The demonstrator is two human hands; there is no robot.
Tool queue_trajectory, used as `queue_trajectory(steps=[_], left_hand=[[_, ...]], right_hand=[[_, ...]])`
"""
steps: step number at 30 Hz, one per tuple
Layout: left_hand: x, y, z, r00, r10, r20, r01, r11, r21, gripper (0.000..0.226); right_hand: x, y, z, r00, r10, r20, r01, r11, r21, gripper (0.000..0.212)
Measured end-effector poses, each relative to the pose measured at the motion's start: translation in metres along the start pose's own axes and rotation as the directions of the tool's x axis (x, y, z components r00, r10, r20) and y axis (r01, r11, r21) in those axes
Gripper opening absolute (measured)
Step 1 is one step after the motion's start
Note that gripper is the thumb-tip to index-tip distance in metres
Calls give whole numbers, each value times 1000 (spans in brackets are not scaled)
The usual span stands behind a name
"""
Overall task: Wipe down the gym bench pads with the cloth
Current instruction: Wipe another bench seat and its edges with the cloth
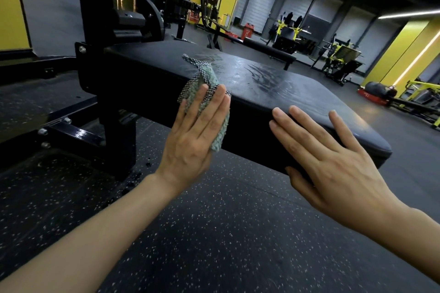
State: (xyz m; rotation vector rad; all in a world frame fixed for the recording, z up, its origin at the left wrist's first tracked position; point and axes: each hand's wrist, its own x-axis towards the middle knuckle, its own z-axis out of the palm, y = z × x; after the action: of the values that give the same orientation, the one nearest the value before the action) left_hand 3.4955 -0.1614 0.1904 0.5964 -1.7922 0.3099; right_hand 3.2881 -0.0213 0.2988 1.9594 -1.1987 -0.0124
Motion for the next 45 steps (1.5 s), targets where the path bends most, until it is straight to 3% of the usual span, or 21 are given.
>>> queue_trajectory(steps=[3, 11, 19, 23, 26, 35, 39, 45], left_hand=[[4, 21, 6, 996, -87, -13, 86, 995, -42, 92], [9, 51, 18, 990, -140, -28, 136, 986, -94, 90], [5, 90, 38, 1000, 11, 22, -8, 990, -138, 81], [3, 66, 32, 984, 167, 53, -168, 986, 10, 77], [2, 44, 22, 970, 233, 70, -238, 969, 70, 88], [-6, 3, -10, 984, 119, 134, -131, 988, 83, 89], [-5, 24, 0, 991, 48, 123, -52, 998, 26, 69], [1, 48, 22, 999, -8, 47, 11, 998, -59, 83]], right_hand=[[-6, 2, 0, 1000, 16, 4, -16, 1000, 5, 70], [-17, 10, -1, 999, 29, -15, -29, 1000, 5, 70], [-23, 12, 2, 999, 31, -33, -31, 999, 11, 73], [-27, 14, 2, 999, 34, -42, -34, 999, 2, 70], [-28, 15, 3, 998, 35, -51, -34, 999, 9, 67], [-32, 16, 2, 997, 47, -59, -46, 999, 16, 65], [-32, 16, 1, 998, 45, -46, -45, 999, 20, 66], [-38, 24, 0, 999, 31, -25, -30, 999, 16, 67]])
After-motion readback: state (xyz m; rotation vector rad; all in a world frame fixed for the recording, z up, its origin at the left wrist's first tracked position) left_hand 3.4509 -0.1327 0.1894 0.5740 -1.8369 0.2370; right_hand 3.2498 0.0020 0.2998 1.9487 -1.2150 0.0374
